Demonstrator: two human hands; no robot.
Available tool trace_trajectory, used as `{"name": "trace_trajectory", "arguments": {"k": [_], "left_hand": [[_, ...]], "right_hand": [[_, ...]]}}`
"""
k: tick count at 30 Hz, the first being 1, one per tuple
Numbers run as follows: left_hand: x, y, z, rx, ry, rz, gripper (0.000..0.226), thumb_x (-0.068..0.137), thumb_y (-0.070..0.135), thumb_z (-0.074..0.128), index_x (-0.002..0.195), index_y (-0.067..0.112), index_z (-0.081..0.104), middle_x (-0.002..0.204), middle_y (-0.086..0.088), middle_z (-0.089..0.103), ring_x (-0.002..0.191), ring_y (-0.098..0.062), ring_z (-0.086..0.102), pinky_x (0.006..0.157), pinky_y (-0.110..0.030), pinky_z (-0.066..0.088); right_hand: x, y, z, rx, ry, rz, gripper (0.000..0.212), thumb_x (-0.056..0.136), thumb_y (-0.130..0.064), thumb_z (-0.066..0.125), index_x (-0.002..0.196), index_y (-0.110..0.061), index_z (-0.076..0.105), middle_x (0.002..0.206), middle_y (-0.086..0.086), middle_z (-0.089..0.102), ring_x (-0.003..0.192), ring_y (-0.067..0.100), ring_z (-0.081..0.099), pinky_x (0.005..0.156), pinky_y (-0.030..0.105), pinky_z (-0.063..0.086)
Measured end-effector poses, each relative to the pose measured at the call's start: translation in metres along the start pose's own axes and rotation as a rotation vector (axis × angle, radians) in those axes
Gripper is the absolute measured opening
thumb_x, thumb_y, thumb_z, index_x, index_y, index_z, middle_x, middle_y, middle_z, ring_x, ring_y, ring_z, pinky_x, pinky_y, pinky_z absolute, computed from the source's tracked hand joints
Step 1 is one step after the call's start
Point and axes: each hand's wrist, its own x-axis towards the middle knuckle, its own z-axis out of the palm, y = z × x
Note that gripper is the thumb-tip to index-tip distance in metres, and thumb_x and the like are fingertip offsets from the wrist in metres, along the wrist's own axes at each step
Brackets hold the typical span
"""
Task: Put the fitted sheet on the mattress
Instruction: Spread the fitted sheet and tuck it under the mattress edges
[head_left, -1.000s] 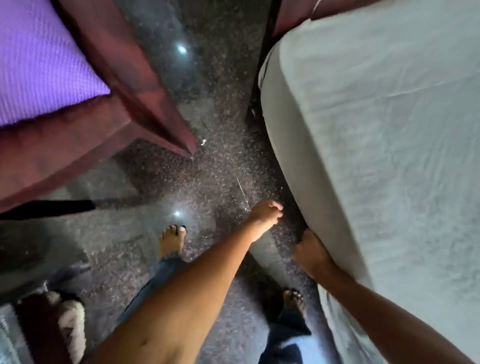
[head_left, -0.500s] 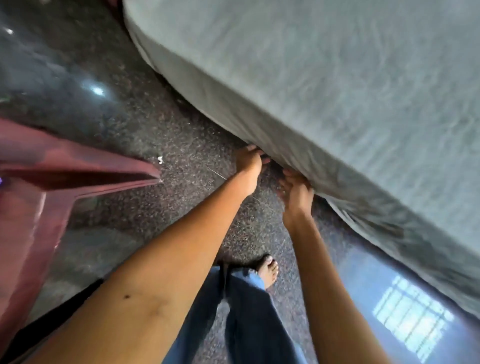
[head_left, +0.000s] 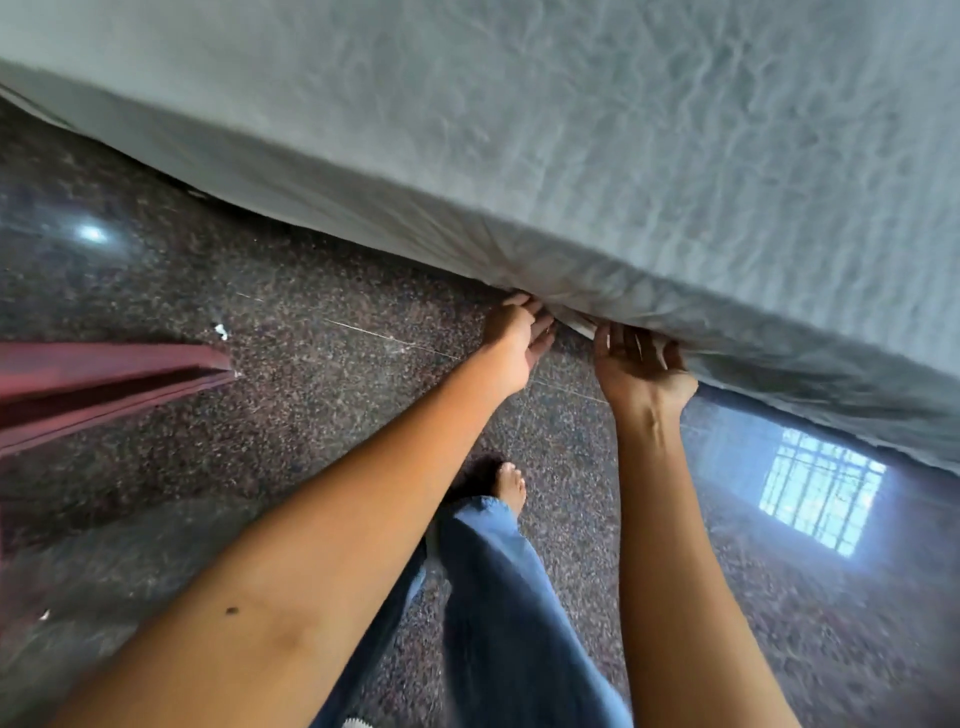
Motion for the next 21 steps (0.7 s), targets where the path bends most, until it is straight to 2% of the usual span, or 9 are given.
{"name": "trace_trajectory", "arguments": {"k": [2, 4, 6, 8, 10, 11, 14, 17, 21], "left_hand": [[-0.001, -0.003, 0.002, -0.045, 0.017, 0.014, 0.043, 0.101, 0.002, 0.021, 0.14, 0.008, 0.036, 0.144, -0.01, 0.043, 0.132, -0.025, 0.042, 0.105, -0.035, 0.035], [-0.001, -0.006, 0.007, -0.135, 0.013, 0.037, 0.047, 0.097, -0.006, 0.02, 0.139, 0.006, 0.038, 0.143, -0.011, 0.044, 0.132, -0.025, 0.041, 0.105, -0.034, 0.034], [0.001, -0.009, 0.012, -0.234, 0.001, 0.045, 0.048, 0.094, -0.01, 0.022, 0.134, 0.005, 0.044, 0.134, -0.012, 0.051, 0.124, -0.025, 0.047, 0.103, -0.033, 0.036], [0.006, -0.011, 0.014, -0.195, 0.024, 0.046, 0.038, 0.093, -0.009, 0.026, 0.111, 0.006, 0.056, 0.103, -0.007, 0.06, 0.093, -0.019, 0.054, 0.098, -0.031, 0.038], [0.015, -0.009, 0.021, -0.108, 0.073, 0.034, 0.03, 0.091, -0.005, 0.03, 0.076, 0.011, 0.051, 0.073, 0.0, 0.047, 0.064, -0.01, 0.04, 0.101, -0.026, 0.032], [0.018, -0.007, 0.022, -0.082, 0.097, 0.041, 0.032, 0.091, -0.004, 0.031, 0.069, 0.013, 0.046, 0.068, 0.001, 0.042, 0.059, -0.009, 0.033, 0.105, -0.024, 0.028], [0.019, -0.009, 0.024, -0.111, 0.076, 0.055, 0.027, 0.091, -0.001, 0.033, 0.074, 0.012, 0.049, 0.077, 0.001, 0.05, 0.069, -0.007, 0.044, 0.099, -0.022, 0.029], [0.014, -0.011, 0.024, -0.237, 0.002, 0.061, 0.018, 0.088, -0.003, 0.037, 0.08, 0.006, 0.051, 0.085, -0.008, 0.056, 0.09, -0.017, 0.053, 0.097, -0.034, 0.041], [0.012, -0.014, 0.029, -0.331, -0.019, 0.073, 0.015, 0.089, -0.003, 0.038, 0.089, -0.001, 0.052, 0.09, -0.014, 0.057, 0.098, -0.024, 0.055, 0.093, -0.036, 0.048]], "right_hand": [[-0.002, -0.003, 0.003, 0.051, 0.003, -0.005, 0.045, 0.098, -0.029, 0.033, 0.131, -0.004, 0.049, 0.131, 0.017, 0.055, 0.112, 0.03, 0.056, 0.104, 0.043, 0.038], [-0.002, -0.004, 0.004, 0.108, 0.005, -0.006, 0.048, 0.097, -0.03, 0.034, 0.131, 0.001, 0.047, 0.13, 0.021, 0.053, 0.114, 0.033, 0.054, 0.105, 0.047, 0.038], [-0.001, -0.006, 0.002, 0.169, 0.01, 0.016, 0.051, 0.097, -0.034, 0.036, 0.129, 0.005, 0.046, 0.127, 0.024, 0.052, 0.12, 0.036, 0.051, 0.106, 0.049, 0.037], [0.003, -0.013, -0.006, 0.192, 0.076, 0.032, 0.054, 0.098, -0.038, 0.033, 0.128, 0.005, 0.046, 0.129, 0.022, 0.051, 0.122, 0.035, 0.049, 0.105, 0.048, 0.038], [0.009, -0.024, -0.014, 0.141, 0.057, 0.034, 0.056, 0.099, -0.041, 0.027, 0.126, 0.003, 0.047, 0.132, 0.02, 0.049, 0.125, 0.033, 0.047, 0.105, 0.045, 0.037], [0.01, -0.027, -0.017, 0.126, 0.05, 0.032, 0.056, 0.099, -0.042, 0.026, 0.125, 0.002, 0.047, 0.132, 0.02, 0.049, 0.127, 0.032, 0.046, 0.104, 0.043, 0.037], [0.014, -0.053, -0.024, 0.128, 0.056, -0.019, 0.053, 0.098, -0.043, 0.028, 0.123, -0.002, 0.05, 0.134, 0.016, 0.051, 0.129, 0.028, 0.045, 0.108, 0.039, 0.036], [0.013, -0.076, -0.019, 0.185, -0.012, -0.004, 0.06, 0.094, -0.047, 0.038, 0.128, 0.0, 0.05, 0.138, 0.016, 0.048, 0.127, 0.031, 0.047, 0.109, 0.045, 0.034], [0.009, -0.081, -0.017, 0.246, -0.044, 0.029, 0.067, 0.092, -0.051, 0.041, 0.134, 0.001, 0.046, 0.136, 0.021, 0.048, 0.127, 0.037, 0.044, 0.109, 0.05, 0.032]]}}
